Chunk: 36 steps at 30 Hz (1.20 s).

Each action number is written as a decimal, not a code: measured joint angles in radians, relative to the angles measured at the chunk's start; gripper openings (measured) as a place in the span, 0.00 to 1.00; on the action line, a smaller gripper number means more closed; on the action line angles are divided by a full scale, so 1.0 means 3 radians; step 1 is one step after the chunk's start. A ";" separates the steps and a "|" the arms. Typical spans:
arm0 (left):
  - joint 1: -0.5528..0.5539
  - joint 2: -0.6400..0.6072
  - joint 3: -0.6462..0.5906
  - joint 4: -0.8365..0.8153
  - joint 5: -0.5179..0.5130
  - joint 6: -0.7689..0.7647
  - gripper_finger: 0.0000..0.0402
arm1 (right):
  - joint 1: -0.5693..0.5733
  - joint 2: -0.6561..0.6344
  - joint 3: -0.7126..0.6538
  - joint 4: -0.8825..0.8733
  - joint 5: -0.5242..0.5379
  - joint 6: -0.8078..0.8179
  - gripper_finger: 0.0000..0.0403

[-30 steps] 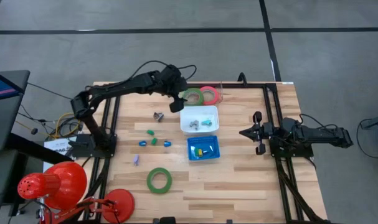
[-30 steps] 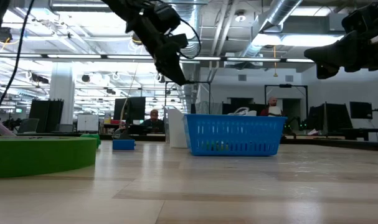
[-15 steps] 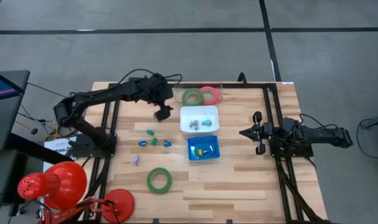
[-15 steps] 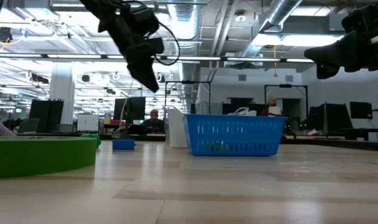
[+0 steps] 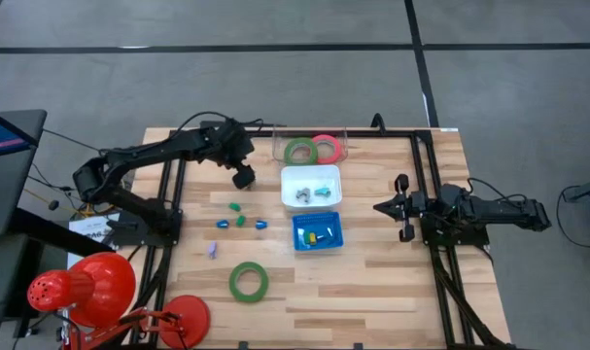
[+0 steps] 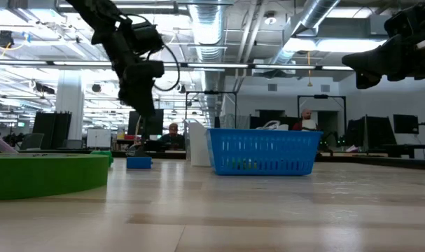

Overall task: Pick and place Stapler, Stapler remover, tape
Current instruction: Put the black staple remover into the white bin

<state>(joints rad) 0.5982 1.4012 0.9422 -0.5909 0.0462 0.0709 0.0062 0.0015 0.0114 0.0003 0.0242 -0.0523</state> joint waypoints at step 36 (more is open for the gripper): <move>0.0325 0.0424 -0.0360 0.0249 0.0101 0.0028 0.73 | -0.0001 0.0001 0.0000 0.0001 0.0000 -0.0001 0.00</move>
<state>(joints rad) 0.6956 1.5285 0.8341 -0.5162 0.0767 0.0792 0.0059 0.0017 0.0113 0.0006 0.0242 -0.0525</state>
